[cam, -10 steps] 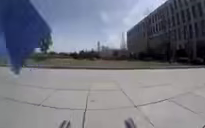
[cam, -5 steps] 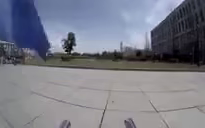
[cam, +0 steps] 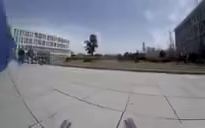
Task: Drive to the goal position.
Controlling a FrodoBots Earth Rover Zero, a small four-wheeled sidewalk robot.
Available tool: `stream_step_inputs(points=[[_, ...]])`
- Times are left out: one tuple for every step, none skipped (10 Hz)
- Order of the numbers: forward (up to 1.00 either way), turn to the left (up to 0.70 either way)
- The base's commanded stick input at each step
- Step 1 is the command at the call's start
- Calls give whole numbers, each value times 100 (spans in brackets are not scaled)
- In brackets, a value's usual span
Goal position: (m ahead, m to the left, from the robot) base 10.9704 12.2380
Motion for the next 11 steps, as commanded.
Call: stream_step_inputs(points=[[0, 70], [0, 70], [0, 70], [0, 70], [0, 70], [0, 70], [0, 70], [0, 70], [0, 70], [0, 70], [0, 70]])
